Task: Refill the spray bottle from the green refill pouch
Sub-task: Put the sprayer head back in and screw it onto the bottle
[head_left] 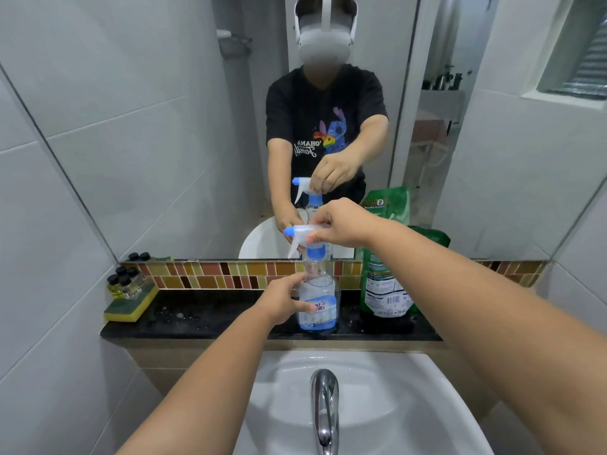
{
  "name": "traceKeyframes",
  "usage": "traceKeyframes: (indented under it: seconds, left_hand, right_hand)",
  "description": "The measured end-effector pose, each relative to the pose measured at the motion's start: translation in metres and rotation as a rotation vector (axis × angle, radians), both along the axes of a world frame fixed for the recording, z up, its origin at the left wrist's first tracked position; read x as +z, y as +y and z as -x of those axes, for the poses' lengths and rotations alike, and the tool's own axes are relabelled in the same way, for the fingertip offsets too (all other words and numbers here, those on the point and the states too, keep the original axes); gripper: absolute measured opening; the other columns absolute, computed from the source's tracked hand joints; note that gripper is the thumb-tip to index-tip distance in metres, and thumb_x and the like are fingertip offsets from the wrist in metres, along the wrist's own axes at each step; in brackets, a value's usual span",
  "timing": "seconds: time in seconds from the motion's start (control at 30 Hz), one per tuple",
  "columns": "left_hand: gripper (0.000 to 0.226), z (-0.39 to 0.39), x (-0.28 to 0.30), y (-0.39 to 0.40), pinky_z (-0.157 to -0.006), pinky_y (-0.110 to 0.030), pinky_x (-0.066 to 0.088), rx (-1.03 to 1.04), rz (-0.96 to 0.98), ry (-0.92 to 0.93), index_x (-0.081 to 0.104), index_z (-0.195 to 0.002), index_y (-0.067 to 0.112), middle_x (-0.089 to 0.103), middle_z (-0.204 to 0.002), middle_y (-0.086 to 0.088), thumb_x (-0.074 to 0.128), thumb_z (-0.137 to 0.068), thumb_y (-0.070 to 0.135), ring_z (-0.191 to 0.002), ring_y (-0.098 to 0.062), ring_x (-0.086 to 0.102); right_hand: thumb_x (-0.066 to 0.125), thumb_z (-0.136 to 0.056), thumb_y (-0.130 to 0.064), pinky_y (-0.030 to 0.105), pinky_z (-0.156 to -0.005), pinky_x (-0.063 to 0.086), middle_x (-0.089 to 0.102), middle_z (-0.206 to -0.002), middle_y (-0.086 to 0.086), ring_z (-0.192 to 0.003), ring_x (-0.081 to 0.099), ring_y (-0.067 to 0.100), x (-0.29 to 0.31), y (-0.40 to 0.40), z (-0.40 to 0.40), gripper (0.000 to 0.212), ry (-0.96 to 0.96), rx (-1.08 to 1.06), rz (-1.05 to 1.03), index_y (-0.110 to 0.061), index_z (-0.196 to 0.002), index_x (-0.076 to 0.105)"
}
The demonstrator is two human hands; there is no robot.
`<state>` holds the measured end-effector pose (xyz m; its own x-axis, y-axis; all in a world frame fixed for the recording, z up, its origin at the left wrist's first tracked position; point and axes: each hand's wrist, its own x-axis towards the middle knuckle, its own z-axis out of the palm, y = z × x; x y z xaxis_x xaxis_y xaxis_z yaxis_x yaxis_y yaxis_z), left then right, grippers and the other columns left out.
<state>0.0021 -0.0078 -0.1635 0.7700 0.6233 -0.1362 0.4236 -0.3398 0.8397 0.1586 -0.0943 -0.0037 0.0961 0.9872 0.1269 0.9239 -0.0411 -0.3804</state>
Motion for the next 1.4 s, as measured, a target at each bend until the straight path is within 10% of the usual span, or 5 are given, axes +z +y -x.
traceKeyframes:
  seconds: [0.37,0.67,0.93,1.17,1.4]
  left_hand:
    - [0.074,0.000,-0.001,-0.011,-0.095,-0.040,0.053,0.066,0.025,-0.055,0.052,-0.136,0.042,0.058,-0.131,0.006,0.081,-0.077,0.009,-0.120,-0.016,0.053]
    - [0.078,-0.002,-0.006,-0.012,-0.095,-0.039,0.052,0.097,-0.032,-0.033,0.050,-0.141,0.032,0.057,-0.137,0.006,0.084,-0.074,0.014,-0.125,-0.017,0.052]
    - [0.079,0.005,0.001,-0.016,-0.079,-0.026,0.056,0.138,-0.068,-0.072,0.050,-0.134,0.038,0.062,-0.120,0.009,0.088,-0.068,0.016,-0.110,-0.013,0.060]
    - [0.054,0.049,0.029,-0.022,-0.070,-0.021,0.055,0.230,-0.095,-0.101,0.061,-0.105,0.036,0.069,-0.102,0.014,0.092,-0.062,0.027,-0.092,-0.001,0.065]
    - [0.056,0.116,0.058,-0.006,-0.079,-0.030,0.059,0.323,-0.082,-0.159,0.063,-0.116,0.023,0.070,-0.109,0.008,0.089,-0.067,0.024,-0.101,-0.010,0.066]
  right_hand:
    - [0.070,-0.079,-0.044,0.026,-0.052,0.031,0.052,-0.061,-0.002,-0.057,0.044,0.014,-0.002,0.001,0.007,0.031,0.020,-0.069,0.025,-0.016,-0.068,0.061]
    - [0.068,-0.085,-0.028,0.027,-0.083,0.044,0.063,-0.113,-0.001,-0.099,0.057,0.013,-0.021,-0.018,-0.001,0.043,0.330,-0.066,-0.040,-0.021,-0.126,0.059]
    - [0.064,-0.087,-0.019,0.019,-0.068,0.045,0.063,-0.109,-0.001,-0.091,0.059,0.012,-0.028,-0.035,0.005,0.031,0.521,-0.114,-0.167,-0.025,-0.117,0.062]
    - [0.078,-0.075,-0.033,0.022,-0.074,0.050,0.051,-0.117,-0.005,-0.098,0.059,0.010,-0.015,-0.042,0.019,0.081,0.737,-0.065,-0.144,-0.031,-0.142,0.033]
    - [0.079,-0.073,-0.035,0.035,-0.096,0.044,0.048,-0.139,0.003,-0.116,0.052,0.019,-0.061,-0.017,0.060,0.085,0.389,-0.058,0.181,-0.030,-0.143,0.032]
